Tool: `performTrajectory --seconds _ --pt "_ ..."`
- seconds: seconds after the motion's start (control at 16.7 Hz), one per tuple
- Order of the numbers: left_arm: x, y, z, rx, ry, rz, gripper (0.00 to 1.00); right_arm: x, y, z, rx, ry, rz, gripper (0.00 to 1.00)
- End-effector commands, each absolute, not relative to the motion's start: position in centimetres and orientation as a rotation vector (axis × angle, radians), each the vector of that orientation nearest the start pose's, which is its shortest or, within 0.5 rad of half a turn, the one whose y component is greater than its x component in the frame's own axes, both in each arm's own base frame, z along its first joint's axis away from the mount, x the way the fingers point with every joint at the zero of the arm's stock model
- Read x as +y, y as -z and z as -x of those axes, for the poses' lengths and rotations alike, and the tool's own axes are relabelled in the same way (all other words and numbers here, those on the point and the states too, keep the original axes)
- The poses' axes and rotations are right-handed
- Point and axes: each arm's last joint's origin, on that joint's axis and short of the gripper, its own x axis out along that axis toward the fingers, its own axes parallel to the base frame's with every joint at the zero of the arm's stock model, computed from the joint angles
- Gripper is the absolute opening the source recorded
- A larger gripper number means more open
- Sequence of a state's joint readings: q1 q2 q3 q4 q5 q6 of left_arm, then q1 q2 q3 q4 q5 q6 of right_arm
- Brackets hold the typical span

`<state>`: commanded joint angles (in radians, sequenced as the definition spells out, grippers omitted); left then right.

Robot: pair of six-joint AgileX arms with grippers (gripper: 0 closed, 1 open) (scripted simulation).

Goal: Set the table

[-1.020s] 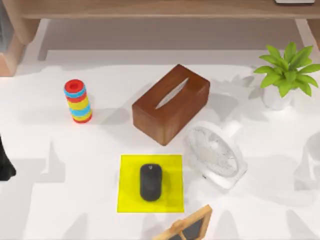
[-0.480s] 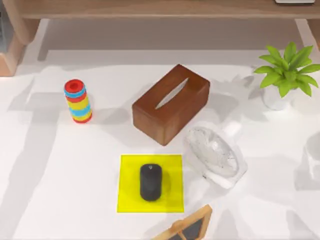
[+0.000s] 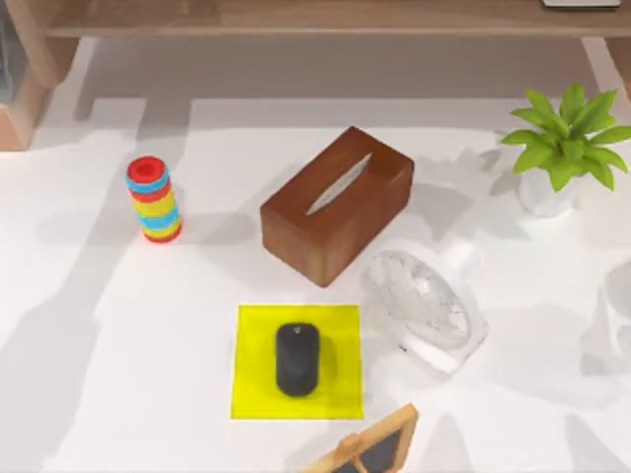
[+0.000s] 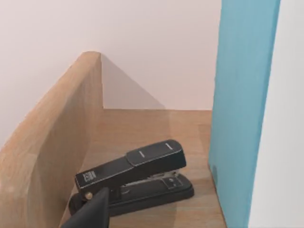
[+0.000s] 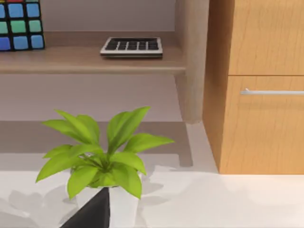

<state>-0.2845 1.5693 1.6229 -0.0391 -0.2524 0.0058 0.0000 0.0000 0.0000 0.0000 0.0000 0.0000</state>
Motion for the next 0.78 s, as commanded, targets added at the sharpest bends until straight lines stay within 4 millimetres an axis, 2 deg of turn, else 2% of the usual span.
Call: performTrajectory --seconds 0.18,0.3,0.78 --pt "-11.2 -43.5 -39.2 -0.008 0.017 0.013 1.0 -0.1 -16.0 -10.6 0.0 0.0 0.0 1.0" --pt "-12.1 -43.3 -40.6 -0.01 0.017 0.013 1.0 -0.1 -16.0 -10.6 0.0 0.0 0.0 1.0" --pt "-12.4 -43.0 -41.5 -0.005 0.018 0.011 1.0 -0.1 -16.0 -10.6 0.0 0.0 0.0 1.0"
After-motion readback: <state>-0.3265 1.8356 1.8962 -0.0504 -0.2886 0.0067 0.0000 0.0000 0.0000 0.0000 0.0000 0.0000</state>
